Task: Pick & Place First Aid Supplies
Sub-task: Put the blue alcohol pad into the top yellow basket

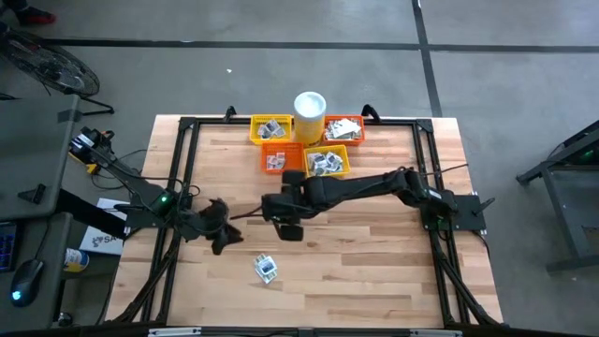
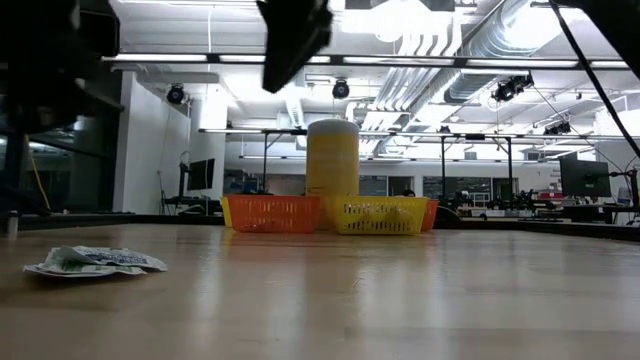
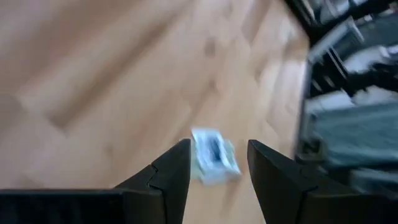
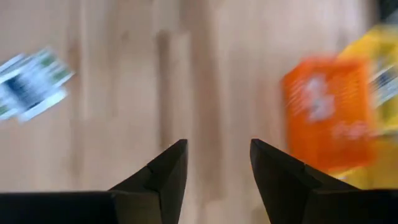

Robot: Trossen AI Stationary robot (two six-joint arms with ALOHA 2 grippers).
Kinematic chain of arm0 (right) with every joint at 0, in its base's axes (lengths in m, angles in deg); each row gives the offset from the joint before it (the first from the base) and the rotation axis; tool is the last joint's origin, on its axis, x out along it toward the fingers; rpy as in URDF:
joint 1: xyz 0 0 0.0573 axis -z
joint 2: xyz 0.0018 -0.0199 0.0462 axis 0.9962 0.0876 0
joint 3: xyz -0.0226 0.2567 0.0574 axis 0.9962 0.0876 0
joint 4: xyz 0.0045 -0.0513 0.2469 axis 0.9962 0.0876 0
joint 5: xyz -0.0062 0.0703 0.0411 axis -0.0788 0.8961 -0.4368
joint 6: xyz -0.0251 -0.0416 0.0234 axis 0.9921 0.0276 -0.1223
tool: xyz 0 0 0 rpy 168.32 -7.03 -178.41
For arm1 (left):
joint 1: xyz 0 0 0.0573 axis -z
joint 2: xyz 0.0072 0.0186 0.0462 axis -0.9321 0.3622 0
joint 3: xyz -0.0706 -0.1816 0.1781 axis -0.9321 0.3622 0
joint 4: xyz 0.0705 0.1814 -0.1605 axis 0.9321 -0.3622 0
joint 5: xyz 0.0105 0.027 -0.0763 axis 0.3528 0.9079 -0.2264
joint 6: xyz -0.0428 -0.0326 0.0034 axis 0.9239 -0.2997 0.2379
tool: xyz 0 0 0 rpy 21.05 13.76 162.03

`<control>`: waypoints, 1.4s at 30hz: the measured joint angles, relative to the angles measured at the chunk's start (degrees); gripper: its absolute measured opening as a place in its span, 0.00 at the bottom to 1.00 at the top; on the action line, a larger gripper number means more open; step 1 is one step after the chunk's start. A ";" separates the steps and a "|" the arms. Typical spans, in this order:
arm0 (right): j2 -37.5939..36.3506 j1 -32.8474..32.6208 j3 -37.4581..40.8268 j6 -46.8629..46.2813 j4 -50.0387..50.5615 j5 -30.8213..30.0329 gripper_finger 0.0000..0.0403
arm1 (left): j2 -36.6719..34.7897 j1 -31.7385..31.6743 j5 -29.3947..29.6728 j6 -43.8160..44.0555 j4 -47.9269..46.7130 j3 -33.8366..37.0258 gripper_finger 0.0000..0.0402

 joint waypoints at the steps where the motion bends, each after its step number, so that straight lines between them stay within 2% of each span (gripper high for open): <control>1: 0.00 -0.03 0.03 -2.13 1.76 2.08 0.42 | 0.06 0.00 -2.37 1.91 -0.01 0.00 0.39; 4: 0.02 -0.34 0.09 -5.45 4.53 6.92 0.42 | 1.04 0.00 -7.54 7.40 0.44 0.00 0.39; 7: 0.02 -1.24 0.07 -6.56 5.64 8.01 0.42 | 3.13 0.00 -10.16 8.72 4.19 0.00 0.39; 13: 0.02 -3.10 0.90 -7.40 6.10 8.18 0.41 | 10.20 0.00 -10.37 8.84 14.92 -0.03 0.39; 16: 0.09 -3.78 3.97 -7.60 4.85 7.90 0.41 | 15.10 0.00 -10.07 9.18 19.95 -0.07 0.39; 22: 0.19 -4.09 12.60 -10.42 -1.47 11.83 0.40 | 24.89 0.00 -10.21 12.51 28.58 -0.15 0.39; 29: -0.96 -4.62 18.53 -10.76 -4.00 13.96 0.38 | 32.74 -0.02 -10.40 15.36 29.24 -4.41 0.39; 34: -6.66 -6.62 28.40 -11.77 -15.99 14.76 0.37 | 35.76 -0.02 -10.39 18.19 24.31 -7.54 0.39; 39: -15.41 -9.69 44.72 -16.46 -39.71 14.50 0.35 | 35.94 -0.02 -10.49 19.78 22.30 -7.87 0.39; 42: -18.55 -11.68 53.64 -19.35 -53.29 12.96 0.28 | 35.93 0.00 -10.82 19.83 22.46 -7.87 0.39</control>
